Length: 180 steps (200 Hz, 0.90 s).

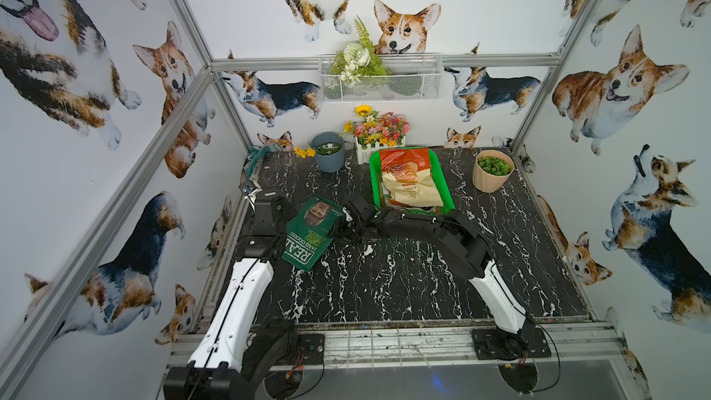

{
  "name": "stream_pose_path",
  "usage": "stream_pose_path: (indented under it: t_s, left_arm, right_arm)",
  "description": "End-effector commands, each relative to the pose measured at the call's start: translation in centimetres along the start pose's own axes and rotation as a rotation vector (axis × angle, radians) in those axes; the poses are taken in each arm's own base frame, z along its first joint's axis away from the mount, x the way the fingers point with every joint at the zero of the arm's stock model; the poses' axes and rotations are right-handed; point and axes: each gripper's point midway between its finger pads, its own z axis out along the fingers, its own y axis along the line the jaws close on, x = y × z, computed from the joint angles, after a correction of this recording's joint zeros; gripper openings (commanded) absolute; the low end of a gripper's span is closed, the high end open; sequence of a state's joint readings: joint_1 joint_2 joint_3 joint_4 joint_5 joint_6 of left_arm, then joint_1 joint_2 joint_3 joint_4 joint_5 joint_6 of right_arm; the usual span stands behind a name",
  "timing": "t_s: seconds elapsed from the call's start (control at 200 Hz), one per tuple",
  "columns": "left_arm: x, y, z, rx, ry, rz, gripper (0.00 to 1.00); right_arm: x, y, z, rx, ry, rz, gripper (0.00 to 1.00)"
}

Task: Put the potato chips into the basket
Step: Pick up the potato chip from the center of the board.

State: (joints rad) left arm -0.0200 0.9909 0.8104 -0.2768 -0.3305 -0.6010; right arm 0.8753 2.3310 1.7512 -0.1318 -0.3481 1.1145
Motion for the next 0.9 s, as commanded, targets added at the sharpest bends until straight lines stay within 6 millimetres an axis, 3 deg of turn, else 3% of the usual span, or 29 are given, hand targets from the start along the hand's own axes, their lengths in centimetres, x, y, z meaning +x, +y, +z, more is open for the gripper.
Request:
stream_pose_path:
  t_s: [0.0, 0.035, 0.09, 0.12, 0.285, 0.581, 0.681, 0.896]
  left_arm:
    - [0.0, -0.3, 0.0, 0.019, 0.003, -0.006, 0.53]
    - [0.1, -0.2, 0.0, 0.018, 0.002, -0.004, 0.54]
    - [0.4, -0.2, 0.2, 0.017, 0.007, -0.003, 0.54]
    - [0.5, -0.2, 0.3, 0.016, 0.015, -0.002, 0.54]
    - [1.0, -0.7, 0.6, 0.039, 0.043, -0.021, 0.54]
    - [-0.1, -0.4, 0.1, 0.017, -0.001, -0.015, 0.54]
    - [-0.2, -0.4, 0.2, 0.013, -0.004, -0.019, 0.54]
    - [-0.1, -0.1, 0.2, 0.003, -0.006, -0.011, 0.54]
  right_arm:
    - [-0.1, 1.6, -0.3, -0.045, 0.005, -0.039, 0.32]
    - [-0.3, 1.7, -0.4, -0.045, -0.006, -0.047, 0.26]
    - [-0.6, 2.4, -0.8, -0.067, -0.019, -0.071, 0.04]
    - [-0.8, 2.7, -1.1, -0.072, -0.022, -0.079, 0.00]
    - [-1.6, 5.7, -3.7, -0.078, -0.056, -0.184, 0.00]
    - [-3.6, 15.3, -13.8, -0.228, -0.171, -0.486, 0.00]
    - [-4.6, 16.5, -16.3, -0.246, -0.160, -0.545, 0.00]
    - [-6.3, 16.9, -21.8, -0.269, -0.113, -0.664, 0.00]
